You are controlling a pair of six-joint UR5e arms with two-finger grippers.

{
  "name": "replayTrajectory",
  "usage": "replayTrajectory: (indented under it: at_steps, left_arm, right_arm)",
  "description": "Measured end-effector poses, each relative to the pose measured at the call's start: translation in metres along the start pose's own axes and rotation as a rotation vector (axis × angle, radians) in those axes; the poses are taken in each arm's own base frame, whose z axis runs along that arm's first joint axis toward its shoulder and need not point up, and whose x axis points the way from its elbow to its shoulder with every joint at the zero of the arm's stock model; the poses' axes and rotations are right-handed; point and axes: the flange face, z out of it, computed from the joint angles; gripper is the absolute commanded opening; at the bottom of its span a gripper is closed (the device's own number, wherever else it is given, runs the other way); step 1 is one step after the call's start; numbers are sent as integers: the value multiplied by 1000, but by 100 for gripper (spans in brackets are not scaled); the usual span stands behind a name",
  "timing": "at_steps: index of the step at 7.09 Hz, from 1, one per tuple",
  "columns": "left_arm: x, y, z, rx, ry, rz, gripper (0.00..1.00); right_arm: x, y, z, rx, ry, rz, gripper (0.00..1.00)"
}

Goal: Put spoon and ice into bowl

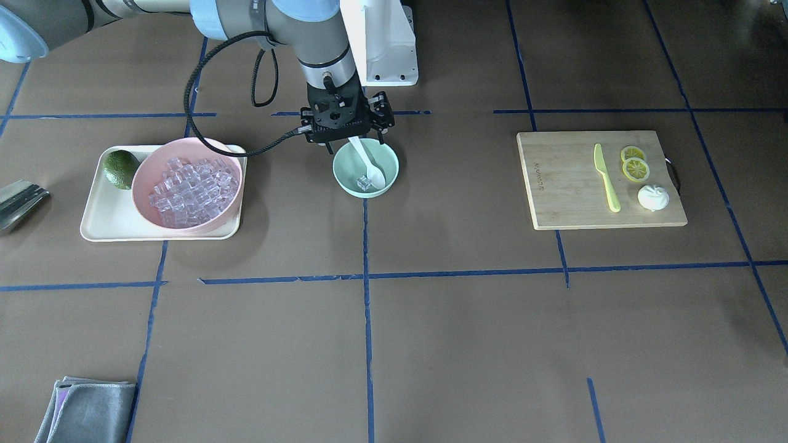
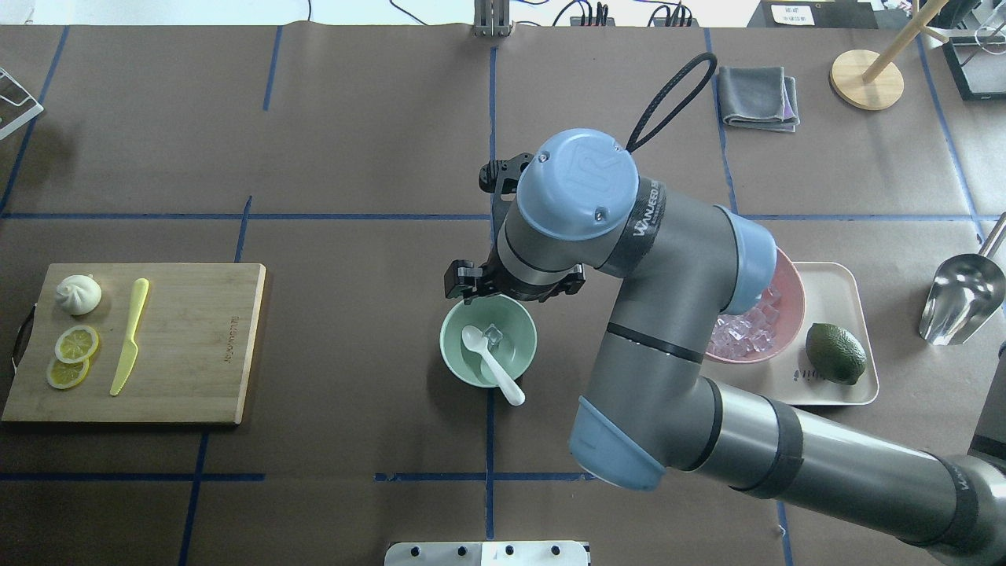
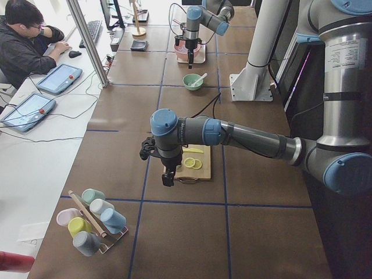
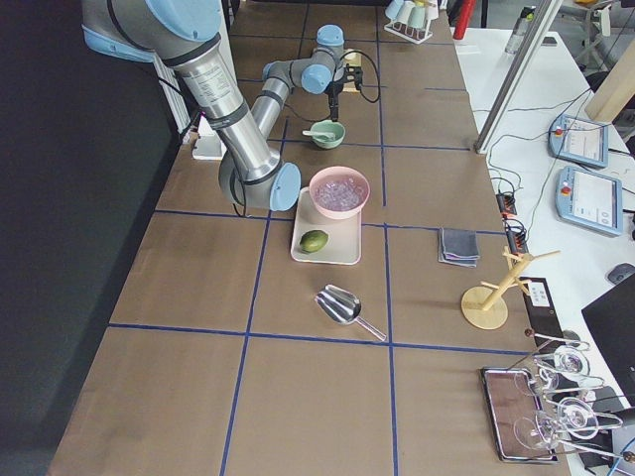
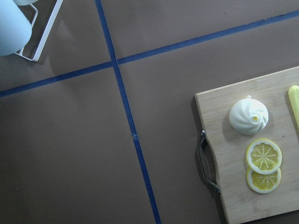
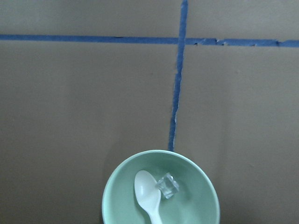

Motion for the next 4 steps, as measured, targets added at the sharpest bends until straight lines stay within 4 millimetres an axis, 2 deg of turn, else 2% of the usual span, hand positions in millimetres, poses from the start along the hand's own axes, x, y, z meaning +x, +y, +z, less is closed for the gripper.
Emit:
replayTrajectory:
  at_steps: [1,2,3,4]
  left_arm:
    - [-18,5,2,-3,5,-16,100]
    - [-40,12,8,-11,12,-22,100]
    - [-54,17,12,-18,17,-22,100]
    - [-60,20,14,-22,19,-25,100]
  right_arm:
    - [28,-9,-27,10,48,-15,100]
    - [67,-24,-52,14,86,-48,100]
    - [113,-46,-74,4,98,-78,100]
    - [170,-70,-96,-15,97,-113,100]
